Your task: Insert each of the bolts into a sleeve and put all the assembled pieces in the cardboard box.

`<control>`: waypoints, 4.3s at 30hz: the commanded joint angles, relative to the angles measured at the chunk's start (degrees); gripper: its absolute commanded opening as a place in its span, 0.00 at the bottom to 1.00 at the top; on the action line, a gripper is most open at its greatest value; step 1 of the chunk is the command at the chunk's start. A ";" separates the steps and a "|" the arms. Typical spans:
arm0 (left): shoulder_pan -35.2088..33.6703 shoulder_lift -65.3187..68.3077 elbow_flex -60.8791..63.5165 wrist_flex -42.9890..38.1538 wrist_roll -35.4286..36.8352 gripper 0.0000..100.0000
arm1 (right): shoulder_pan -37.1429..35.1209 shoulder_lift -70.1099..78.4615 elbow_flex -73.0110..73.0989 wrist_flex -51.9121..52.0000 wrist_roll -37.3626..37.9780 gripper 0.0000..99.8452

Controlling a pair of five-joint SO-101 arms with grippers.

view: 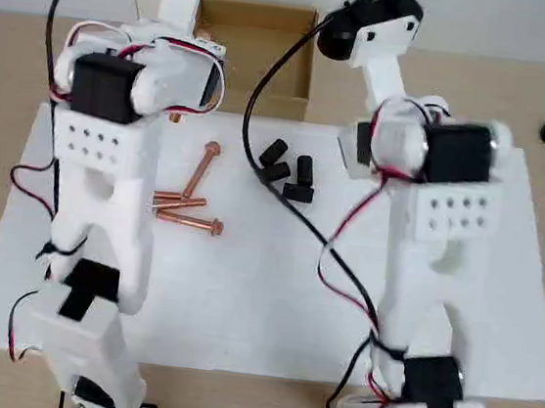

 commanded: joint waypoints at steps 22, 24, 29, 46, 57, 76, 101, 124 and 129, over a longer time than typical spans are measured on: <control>7.12 -36.13 23.16 -5.10 3.52 0.00 | -0.13 -49.89 66.02 -41.71 -0.09 0.01; 7.03 -39.12 26.33 -7.03 4.92 0.00 | -0.13 -52.18 72.53 -47.96 -0.09 0.01; 3.52 -45.36 40.22 -13.54 6.77 0.00 | -0.31 -56.48 83.96 -59.30 -0.09 0.01; 1.85 -66.46 96.66 -55.65 11.69 0.00 | -7.52 -71.16 118.42 -90.77 -6.24 0.01; 5.01 -71.30 115.03 -77.80 17.14 0.00 | -15.34 -76.44 119.74 -76.35 -17.58 0.01; 12.04 -77.98 126.37 -86.68 17.32 0.00 | -23.34 -76.44 120.09 -73.19 -18.73 0.01; 17.49 -76.57 131.74 -91.34 26.02 0.00 | -24.31 -76.44 119.65 -73.19 -18.81 0.00; 19.78 -76.57 139.91 -99.25 26.20 0.00 | -24.31 -76.44 119.65 -73.19 -18.81 0.00; 19.78 -76.57 140.09 -99.08 26.20 0.00 | -24.22 -76.44 119.65 -73.19 -18.81 0.00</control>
